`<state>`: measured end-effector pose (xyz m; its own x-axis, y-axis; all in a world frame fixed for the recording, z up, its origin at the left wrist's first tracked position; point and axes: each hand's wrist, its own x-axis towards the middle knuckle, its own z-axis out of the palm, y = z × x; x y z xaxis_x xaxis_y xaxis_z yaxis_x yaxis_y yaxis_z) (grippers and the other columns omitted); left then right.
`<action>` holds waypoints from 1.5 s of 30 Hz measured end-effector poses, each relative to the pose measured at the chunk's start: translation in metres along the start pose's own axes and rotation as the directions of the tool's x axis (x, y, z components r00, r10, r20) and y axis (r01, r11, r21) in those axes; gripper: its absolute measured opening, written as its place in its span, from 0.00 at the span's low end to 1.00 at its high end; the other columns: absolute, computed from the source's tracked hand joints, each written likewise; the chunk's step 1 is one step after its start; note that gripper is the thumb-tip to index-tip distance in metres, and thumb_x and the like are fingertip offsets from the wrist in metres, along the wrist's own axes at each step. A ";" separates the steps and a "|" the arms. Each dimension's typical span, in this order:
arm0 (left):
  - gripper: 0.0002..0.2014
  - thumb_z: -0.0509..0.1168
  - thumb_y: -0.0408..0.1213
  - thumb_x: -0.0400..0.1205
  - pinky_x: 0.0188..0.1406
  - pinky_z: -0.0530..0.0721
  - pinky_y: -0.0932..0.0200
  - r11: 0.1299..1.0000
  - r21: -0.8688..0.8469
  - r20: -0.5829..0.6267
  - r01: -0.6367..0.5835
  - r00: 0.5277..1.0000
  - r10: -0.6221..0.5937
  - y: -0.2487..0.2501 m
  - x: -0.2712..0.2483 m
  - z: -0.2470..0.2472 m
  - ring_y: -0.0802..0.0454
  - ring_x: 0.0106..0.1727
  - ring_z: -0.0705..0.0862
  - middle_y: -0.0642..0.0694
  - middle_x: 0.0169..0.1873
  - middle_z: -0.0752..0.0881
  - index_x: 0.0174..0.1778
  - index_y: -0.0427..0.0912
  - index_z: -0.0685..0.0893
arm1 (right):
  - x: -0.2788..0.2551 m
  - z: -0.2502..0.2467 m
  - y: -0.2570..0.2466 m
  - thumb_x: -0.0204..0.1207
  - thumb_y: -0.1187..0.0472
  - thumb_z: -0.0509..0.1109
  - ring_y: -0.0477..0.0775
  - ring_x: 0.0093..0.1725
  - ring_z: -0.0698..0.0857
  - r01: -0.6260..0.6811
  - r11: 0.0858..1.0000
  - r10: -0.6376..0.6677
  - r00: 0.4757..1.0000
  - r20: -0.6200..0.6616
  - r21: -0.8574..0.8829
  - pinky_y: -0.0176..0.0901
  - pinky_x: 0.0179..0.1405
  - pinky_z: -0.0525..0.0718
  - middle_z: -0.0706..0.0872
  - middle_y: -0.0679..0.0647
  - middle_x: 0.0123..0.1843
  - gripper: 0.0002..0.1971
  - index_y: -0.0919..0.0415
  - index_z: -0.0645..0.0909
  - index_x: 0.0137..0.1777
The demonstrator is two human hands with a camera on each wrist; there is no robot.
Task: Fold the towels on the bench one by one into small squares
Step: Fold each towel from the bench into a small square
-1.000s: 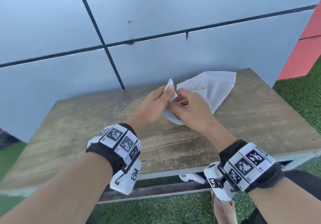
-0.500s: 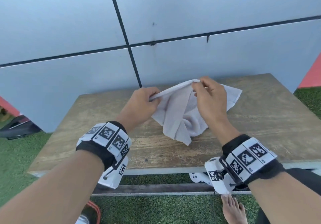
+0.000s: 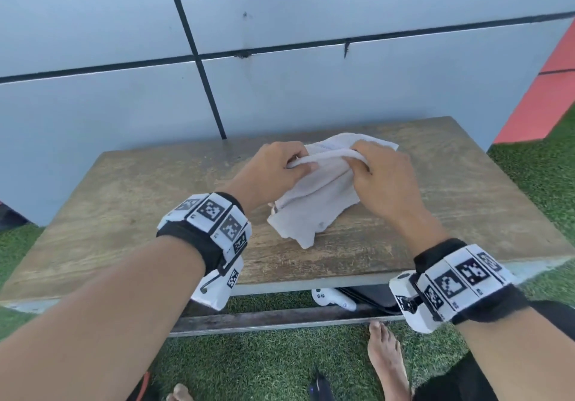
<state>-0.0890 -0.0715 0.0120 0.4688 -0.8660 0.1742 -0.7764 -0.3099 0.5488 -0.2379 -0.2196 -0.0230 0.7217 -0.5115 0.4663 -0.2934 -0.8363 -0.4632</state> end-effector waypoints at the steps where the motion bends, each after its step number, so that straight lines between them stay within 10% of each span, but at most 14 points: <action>1: 0.12 0.66 0.43 0.86 0.30 0.71 0.58 1.000 0.007 0.007 0.022 1.000 -0.022 -0.004 0.000 0.003 0.54 0.29 0.76 0.44 0.31 0.83 0.41 0.40 0.81 | 0.000 -0.004 0.009 0.82 0.53 0.58 0.59 0.40 0.78 -0.069 0.998 0.069 0.998 -0.012 0.012 0.57 0.49 0.78 0.77 0.45 0.34 0.08 0.51 0.73 0.41; 7: 0.08 0.65 0.38 0.87 0.23 0.69 0.70 0.994 -0.107 0.058 -0.014 0.998 0.020 0.010 0.005 0.033 0.62 0.21 0.73 0.52 0.23 0.74 0.43 0.41 0.81 | -0.012 -0.017 0.023 0.70 0.36 0.67 0.54 0.72 0.72 -0.077 0.994 0.066 0.989 0.132 0.079 0.58 0.77 0.66 0.82 0.43 0.66 0.26 0.41 0.79 0.67; 18: 0.14 0.63 0.42 0.87 0.30 0.68 0.59 0.998 -0.051 0.041 -0.021 0.999 0.023 0.014 0.026 0.045 0.53 0.31 0.72 0.46 0.30 0.79 0.37 0.41 0.77 | -0.011 -0.033 0.041 0.83 0.53 0.63 0.61 0.57 0.80 -0.215 0.975 0.207 0.970 -0.131 -0.052 0.55 0.60 0.71 0.80 0.44 0.46 0.07 0.51 0.82 0.52; 22: 0.09 0.63 0.36 0.86 0.35 0.72 0.55 0.994 -0.070 0.021 -0.088 0.996 0.090 0.024 0.027 0.047 0.50 0.34 0.76 0.44 0.33 0.83 0.42 0.38 0.80 | -0.014 -0.025 0.040 0.74 0.40 0.66 0.54 0.66 0.73 -0.020 0.995 0.017 0.999 0.028 0.096 0.49 0.69 0.70 0.82 0.43 0.62 0.21 0.45 0.80 0.65; 25: 0.06 0.65 0.32 0.84 0.34 0.72 0.62 0.977 -0.087 0.064 -0.196 0.977 0.201 0.040 0.028 0.049 0.55 0.34 0.77 0.49 0.31 0.82 0.41 0.42 0.84 | -0.017 -0.016 0.036 0.77 0.46 0.70 0.55 0.65 0.72 0.044 0.999 -0.044 0.999 0.031 0.013 0.48 0.65 0.70 0.83 0.44 0.57 0.13 0.50 0.84 0.57; 34: 0.10 0.62 0.34 0.87 0.30 0.71 0.55 0.997 0.070 -0.055 -0.012 0.998 0.015 -0.005 0.024 0.016 0.47 0.33 0.78 0.46 0.30 0.82 0.41 0.37 0.83 | -0.008 -0.037 0.035 0.81 0.61 0.60 0.62 0.50 0.77 -0.283 0.958 0.285 0.939 -0.193 0.038 0.55 0.53 0.72 0.75 0.48 0.41 0.09 0.52 0.67 0.39; 40: 0.08 0.61 0.28 0.83 0.30 0.69 0.64 0.996 -0.018 -0.042 -0.084 0.996 0.084 0.013 0.018 0.011 0.57 0.30 0.75 0.52 0.29 0.80 0.43 0.39 0.85 | -0.010 -0.019 0.011 0.75 0.49 0.72 0.53 0.73 0.65 -0.143 0.971 0.140 0.990 0.031 0.193 0.51 0.75 0.65 0.77 0.45 0.70 0.25 0.46 0.76 0.73; 45: 0.07 0.65 0.32 0.82 0.30 0.67 0.62 0.991 0.006 -0.013 -0.136 0.991 0.136 0.011 0.013 0.016 0.58 0.29 0.73 0.48 0.28 0.81 0.38 0.40 0.83 | -0.010 -0.004 -0.006 0.80 0.47 0.69 0.56 0.67 0.70 -0.076 0.995 0.077 0.997 -0.022 0.064 0.48 0.65 0.65 0.82 0.45 0.58 0.07 0.46 0.86 0.50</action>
<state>-0.0981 -0.0927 0.0075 0.3644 -0.8950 0.2572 -0.8354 -0.1921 0.5150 -0.2458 -0.2108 -0.0219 0.6831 -0.5789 0.4452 -0.3068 -0.7807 -0.5445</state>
